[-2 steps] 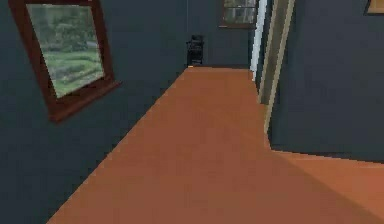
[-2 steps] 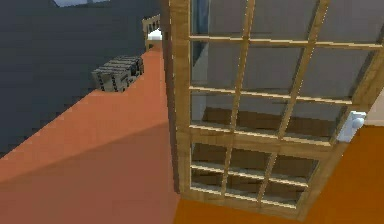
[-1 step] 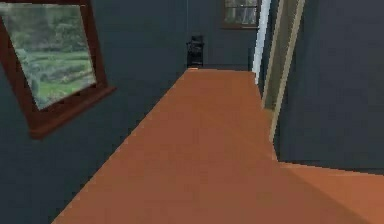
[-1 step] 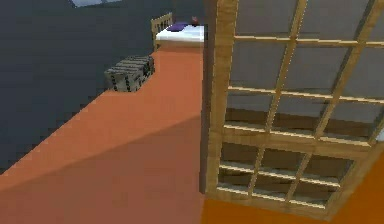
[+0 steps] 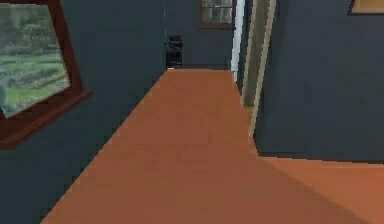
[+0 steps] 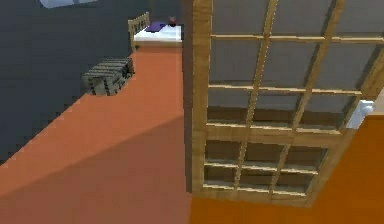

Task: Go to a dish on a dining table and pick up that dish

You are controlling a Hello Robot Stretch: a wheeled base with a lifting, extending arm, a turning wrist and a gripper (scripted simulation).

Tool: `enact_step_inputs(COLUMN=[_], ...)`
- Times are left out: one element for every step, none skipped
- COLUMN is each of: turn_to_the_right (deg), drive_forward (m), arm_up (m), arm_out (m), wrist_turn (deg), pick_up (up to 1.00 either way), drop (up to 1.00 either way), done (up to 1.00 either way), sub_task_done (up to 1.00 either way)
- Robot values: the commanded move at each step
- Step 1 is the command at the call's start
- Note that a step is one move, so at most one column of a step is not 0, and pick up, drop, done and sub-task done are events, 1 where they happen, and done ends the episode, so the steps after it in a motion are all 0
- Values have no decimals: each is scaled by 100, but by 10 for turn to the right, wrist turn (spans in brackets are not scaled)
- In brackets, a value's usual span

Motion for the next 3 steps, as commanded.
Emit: enact_step_inputs(turn_to_the_right=[0,0,30], drive_forward=[100,100,0], arm_up=[0,0,0], arm_out=[0,0,0], wrist_turn=[0,0,0], pick_up=[0,0,0], drop=[0,0,0], done=[0,0,0], sub_task_done=[0,0,0])
